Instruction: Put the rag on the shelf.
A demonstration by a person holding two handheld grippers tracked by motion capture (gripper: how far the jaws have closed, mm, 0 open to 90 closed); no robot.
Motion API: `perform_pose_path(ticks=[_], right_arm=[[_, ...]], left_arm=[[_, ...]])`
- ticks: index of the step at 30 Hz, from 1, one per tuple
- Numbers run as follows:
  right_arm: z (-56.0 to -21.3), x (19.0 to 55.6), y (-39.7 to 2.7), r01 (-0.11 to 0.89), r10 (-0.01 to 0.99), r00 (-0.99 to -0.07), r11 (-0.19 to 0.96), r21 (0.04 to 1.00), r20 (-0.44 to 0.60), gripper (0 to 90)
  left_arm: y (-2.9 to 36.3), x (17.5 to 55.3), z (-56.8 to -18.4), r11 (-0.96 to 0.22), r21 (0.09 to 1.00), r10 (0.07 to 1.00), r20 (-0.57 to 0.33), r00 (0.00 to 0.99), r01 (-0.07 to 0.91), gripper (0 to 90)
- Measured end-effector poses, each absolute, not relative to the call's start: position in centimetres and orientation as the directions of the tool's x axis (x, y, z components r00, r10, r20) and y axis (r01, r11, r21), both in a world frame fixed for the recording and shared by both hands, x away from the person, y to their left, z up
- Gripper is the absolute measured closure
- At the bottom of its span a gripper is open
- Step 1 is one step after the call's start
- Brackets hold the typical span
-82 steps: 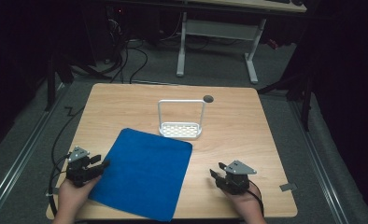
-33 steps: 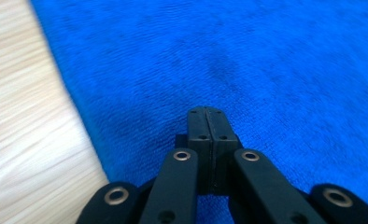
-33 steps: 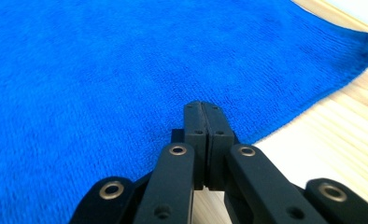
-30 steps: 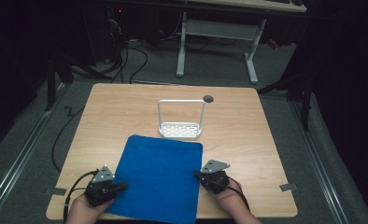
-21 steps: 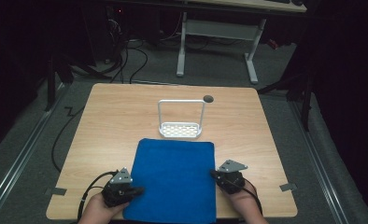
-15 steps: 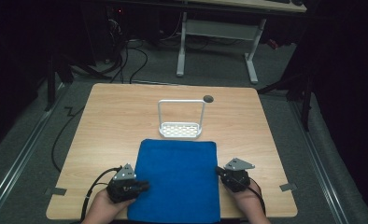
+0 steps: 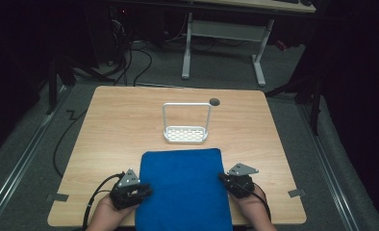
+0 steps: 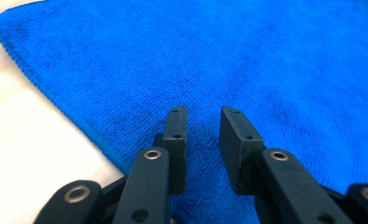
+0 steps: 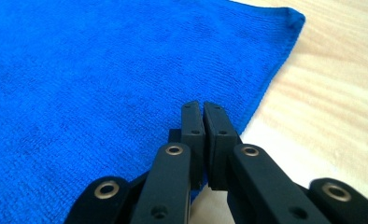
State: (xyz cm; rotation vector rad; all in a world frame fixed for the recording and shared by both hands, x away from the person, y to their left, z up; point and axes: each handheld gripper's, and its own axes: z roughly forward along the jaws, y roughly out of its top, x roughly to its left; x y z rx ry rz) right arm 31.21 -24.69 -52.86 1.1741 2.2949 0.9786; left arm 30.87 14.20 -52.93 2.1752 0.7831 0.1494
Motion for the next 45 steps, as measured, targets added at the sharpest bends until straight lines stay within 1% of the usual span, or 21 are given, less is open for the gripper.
perform_pose_path(ticks=[3,4,5,8,11,12,14,16,18,20,26,27,28,31,33,34,35,38,41,42,45], right_arm=[[-52.8,30.4,-24.9,0.561,0.814,-0.581,0.395,0.728,0.005,87.6],[-52.7,29.8,-24.7,0.561,0.809,-0.588,0.409,0.720,-0.001,83.7],[-52.7,29.8,-24.7,0.561,0.809,-0.588,0.409,0.720,-0.001,83.7],[-52.4,29.7,-24.5,0.534,0.803,-0.596,0.413,0.738,-0.018,80.0],[-52.2,30.1,-24.8,0.526,0.813,-0.583,0.391,0.755,-0.015,74.4],[-52.4,30.3,-25.1,0.532,0.823,-0.568,0.379,0.757,-0.013,72.3],[-52.5,30.4,-25.2,0.537,0.828,-0.561,0.372,0.757,-0.008,71.8],[-52.6,30.7,-25.5,0.551,0.836,-0.549,0.352,0.756,0.011,70.3],[-52.5,30.8,-25.8,0.553,0.843,-0.537,0.333,0.764,0.021,70.2],[-52.5,30.8,-25.8,0.550,0.845,-0.535,0.330,0.767,0.020,70.3],[-52.4,30.8,-25.8,0.537,0.845,-0.534,0.332,0.776,0.008,69.6],[-52.3,31.2,-25.6,0.532,0.851,-0.525,0.326,0.782,0.002,69.7],[-52.3,31.2,-25.6,0.532,0.851,-0.525,0.326,0.782,0.002,69.7],[-52.1,32.2,-25.4,0.538,0.868,-0.497,0.306,0.786,0.002,64.5],[-52.0,33.2,-25.2,0.554,0.870,-0.492,0.279,0.784,0.038,60.9],[-52.0,33.7,-25.0,0.551,0.875,-0.483,0.286,0.784,0.021,60.6],[-52.0,34.3,-24.8,0.544,0.880,-0.475,0.302,0.783,-0.009,59.7],[-51.8,36.4,-24.6,0.574,0.898,-0.439,0.250,0.780,0.035,56.6],[-52.0,38.2,-24.3,0.598,0.905,-0.425,0.256,0.759,0.030,56.7],[-52.5,38.8,-24.2,0.621,0.905,-0.420,0.238,0.747,0.061,56.8],[-52.8,38.9,-24.1,0.631,0.910,-0.412,0.250,0.734,0.043,57.6]], left_arm=[[14.3,30.0,-52.8,-0.502,0.720,0.567,-0.145,0.811,0.480,72.6],[14.4,29.9,-52.7,-0.504,0.712,0.561,-0.159,0.812,0.488,72.2],[14.4,29.9,-52.7,-0.504,0.712,0.561,-0.159,0.812,0.488,71.1],[14.9,30.6,-52.6,-0.460,0.739,0.588,-0.161,0.793,0.492,67.5],[15.9,32.0,-52.2,-0.366,0.782,0.652,-0.171,0.738,0.504,65.7],[16.4,33.5,-52.1,-0.292,0.796,0.701,-0.198,0.685,0.530,61.4],[16.6,34.3,-52.1,-0.270,0.797,0.728,-0.198,0.656,0.540,57.9],[16.7,35.8,-52.3,-0.245,0.792,0.770,-0.192,0.608,0.560,57.6],[16.5,37.7,-52.9,-0.190,0.783,0.801,-0.225,0.555,0.592,56.8],[16.3,38.3,-53.1,-0.193,0.774,0.807,-0.224,0.546,0.603,57.3],[15.3,39.9,-53.5,-0.195,0.740,0.812,-0.246,0.529,0.644,66.8],[14.7,39.8,-53.6,-0.220,0.751,0.812,-0.213,0.544,0.623,72.3],[14.7,39.8,-53.6,-0.220,0.751,0.812,-0.213,0.544,0.623,74.8],[14.4,39.6,-53.6,-0.248,0.754,0.803,-0.191,0.565,0.608,78.7],[14.4,39.5,-53.7,-0.253,0.754,0.796,-0.194,0.573,0.606,83.0],[14.4,39.5,-53.7,-0.263,0.753,0.792,-0.189,0.580,0.604,85.4],[14.4,39.5,-53.7,-0.264,0.753,0.791,-0.189,0.582,0.603,86.5],[14.5,39.6,-53.7,-0.263,0.751,0.788,-0.195,0.584,0.606,87.0],[14.5,39.5,-53.7,-0.262,0.750,0.785,-0.199,0.586,0.607,87.0],[14.5,39.6,-53.7,-0.261,0.750,0.785,-0.201,0.586,0.608,87.0],[14.6,39.6,-53.7,-0.260,0.749,0.782,-0.207,0.587,0.610,87.0]])
